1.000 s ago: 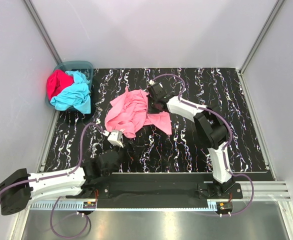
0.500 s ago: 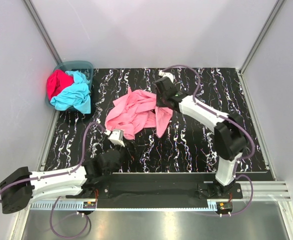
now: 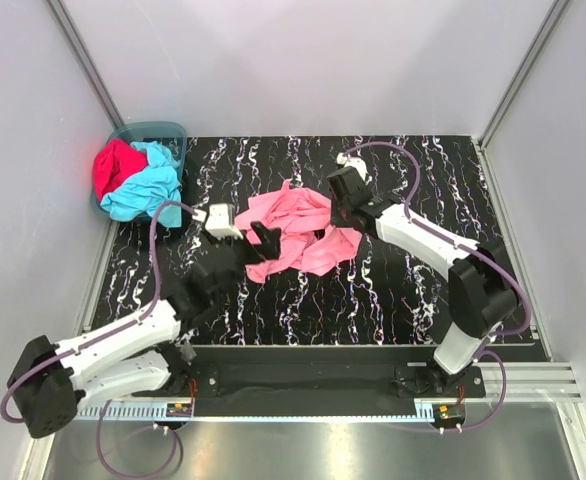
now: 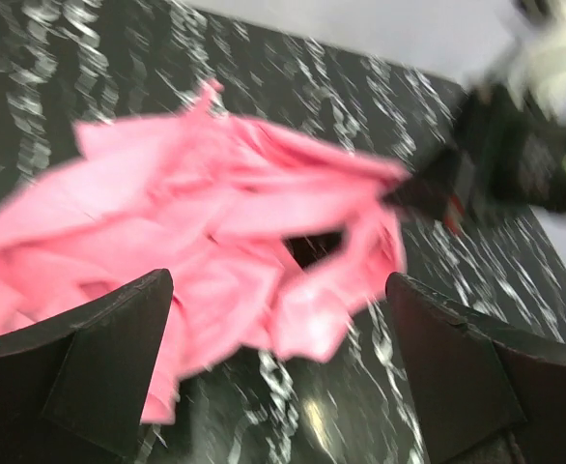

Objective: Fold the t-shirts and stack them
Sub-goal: Flatten the tshirt out

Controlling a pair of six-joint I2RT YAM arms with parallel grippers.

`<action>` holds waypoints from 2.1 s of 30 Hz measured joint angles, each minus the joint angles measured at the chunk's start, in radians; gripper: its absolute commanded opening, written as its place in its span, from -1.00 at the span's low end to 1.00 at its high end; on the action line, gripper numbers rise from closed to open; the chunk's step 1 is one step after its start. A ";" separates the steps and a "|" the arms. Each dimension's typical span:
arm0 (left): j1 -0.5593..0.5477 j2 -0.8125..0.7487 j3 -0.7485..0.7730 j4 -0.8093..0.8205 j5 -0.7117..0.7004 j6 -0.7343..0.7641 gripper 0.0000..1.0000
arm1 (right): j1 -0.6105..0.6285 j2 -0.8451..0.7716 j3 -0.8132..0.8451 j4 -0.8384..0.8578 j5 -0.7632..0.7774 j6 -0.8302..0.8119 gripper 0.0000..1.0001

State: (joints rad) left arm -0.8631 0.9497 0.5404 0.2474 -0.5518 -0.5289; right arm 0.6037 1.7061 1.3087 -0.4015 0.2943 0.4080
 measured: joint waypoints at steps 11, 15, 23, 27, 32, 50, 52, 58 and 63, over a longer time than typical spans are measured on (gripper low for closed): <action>0.290 0.392 0.215 -0.024 0.051 -0.023 0.98 | -0.037 -0.052 -0.068 0.013 -0.010 0.015 -0.88; 0.302 0.568 0.317 0.003 0.143 0.006 0.97 | -0.038 -0.054 -0.074 0.018 -0.025 0.019 -0.88; 0.316 0.805 0.470 0.014 0.349 0.087 0.97 | -0.040 -0.053 -0.087 0.037 -0.053 0.029 -0.90; 0.350 0.875 0.518 0.006 0.410 0.122 0.97 | -0.041 -0.051 -0.087 0.045 -0.069 0.035 -0.91; 0.397 0.942 0.591 -0.013 0.460 0.172 0.97 | -0.041 -0.050 -0.096 0.059 -0.077 0.037 -0.91; 0.433 1.068 0.765 -0.078 0.576 0.218 0.95 | -0.041 -0.040 -0.102 0.067 -0.080 0.038 -0.93; 0.433 1.075 0.783 -0.088 0.591 0.218 0.95 | -0.041 -0.040 -0.102 0.067 -0.080 0.038 -0.93; 0.433 1.100 0.856 -0.116 0.622 0.219 0.90 | -0.041 -0.040 -0.103 0.067 -0.080 0.039 -0.93; 0.433 1.114 0.902 -0.129 0.639 0.219 0.66 | -0.041 -0.040 -0.103 0.067 -0.080 0.039 -0.94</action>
State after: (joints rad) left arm -0.4305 2.0632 1.4422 0.1181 0.0868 -0.3103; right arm 0.5629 1.6657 1.2057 -0.3344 0.2146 0.4465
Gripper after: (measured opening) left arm 0.893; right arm 0.153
